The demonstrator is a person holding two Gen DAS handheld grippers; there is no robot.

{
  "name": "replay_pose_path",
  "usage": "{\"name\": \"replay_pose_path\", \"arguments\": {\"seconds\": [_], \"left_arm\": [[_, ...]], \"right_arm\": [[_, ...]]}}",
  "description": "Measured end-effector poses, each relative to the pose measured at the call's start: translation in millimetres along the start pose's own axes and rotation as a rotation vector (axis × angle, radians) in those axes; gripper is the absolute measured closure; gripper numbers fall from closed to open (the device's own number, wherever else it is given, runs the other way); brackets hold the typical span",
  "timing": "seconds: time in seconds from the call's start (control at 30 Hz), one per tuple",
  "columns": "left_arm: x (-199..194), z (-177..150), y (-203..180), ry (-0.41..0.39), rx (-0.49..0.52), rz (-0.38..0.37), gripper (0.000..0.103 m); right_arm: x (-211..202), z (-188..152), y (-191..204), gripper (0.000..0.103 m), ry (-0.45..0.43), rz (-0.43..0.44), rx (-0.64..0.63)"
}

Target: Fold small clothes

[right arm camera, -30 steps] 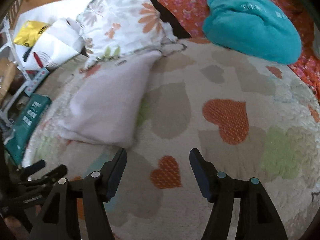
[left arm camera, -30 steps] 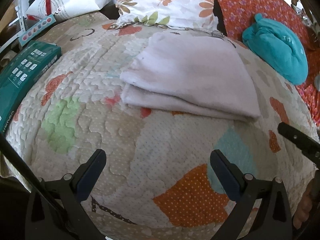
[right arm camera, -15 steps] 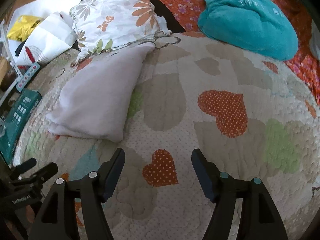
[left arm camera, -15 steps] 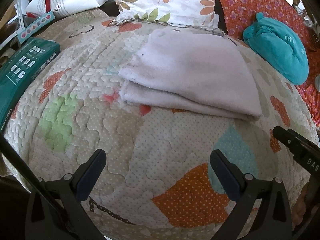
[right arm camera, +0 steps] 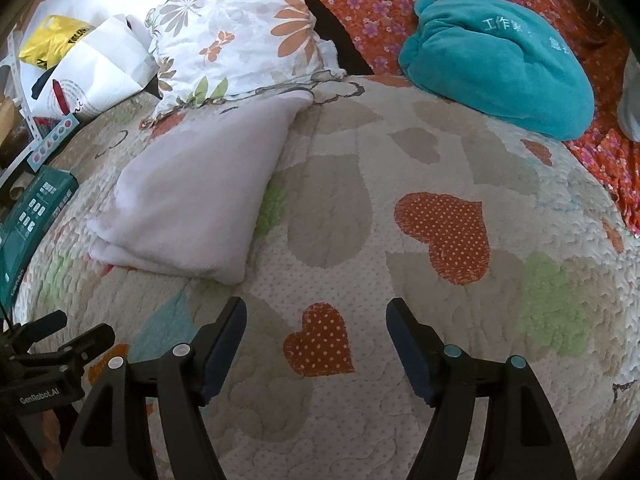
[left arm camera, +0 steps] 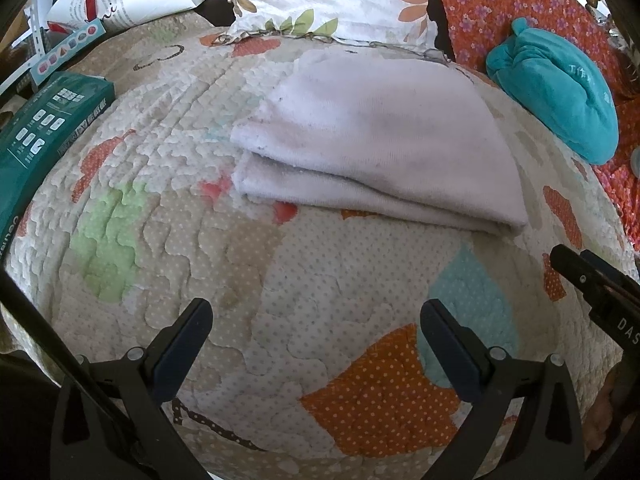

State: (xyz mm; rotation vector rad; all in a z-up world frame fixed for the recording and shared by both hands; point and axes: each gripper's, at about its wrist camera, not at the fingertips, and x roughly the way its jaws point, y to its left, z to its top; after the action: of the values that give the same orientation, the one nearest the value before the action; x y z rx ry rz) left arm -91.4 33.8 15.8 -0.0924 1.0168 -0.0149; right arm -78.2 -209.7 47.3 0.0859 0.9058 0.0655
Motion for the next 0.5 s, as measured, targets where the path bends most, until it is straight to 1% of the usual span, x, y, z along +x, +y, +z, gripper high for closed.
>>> {"name": "replay_pose_path", "arguments": {"seconds": [0.17,0.27,0.3,0.4,0.5], "left_arm": [[1.9,0.3,1.1,0.012,-0.003,-0.003,0.000],[1.2,1.3,2.6,0.003,-0.007,0.001,0.000],[0.7,2.4,4.7,-0.004,-0.016,0.006,0.000],[1.4,7.3,13.2,-0.001,-0.050,0.008,0.000],[-2.9,11.7,25.1,-0.005,-0.094,0.017,0.000]], "right_arm": [[-0.2,-0.4,0.5,0.026,-0.003,-0.005,-0.008],[-7.1,3.3,2.5,0.026,-0.040,-0.023,-0.006],[-10.9,7.4,4.4,0.026,-0.055,-0.015,-0.003],[-17.7,28.9,15.5,0.025,-0.078,0.065,0.001],[-10.8,57.3,38.8,0.025,-0.068,0.222,0.017]]}}
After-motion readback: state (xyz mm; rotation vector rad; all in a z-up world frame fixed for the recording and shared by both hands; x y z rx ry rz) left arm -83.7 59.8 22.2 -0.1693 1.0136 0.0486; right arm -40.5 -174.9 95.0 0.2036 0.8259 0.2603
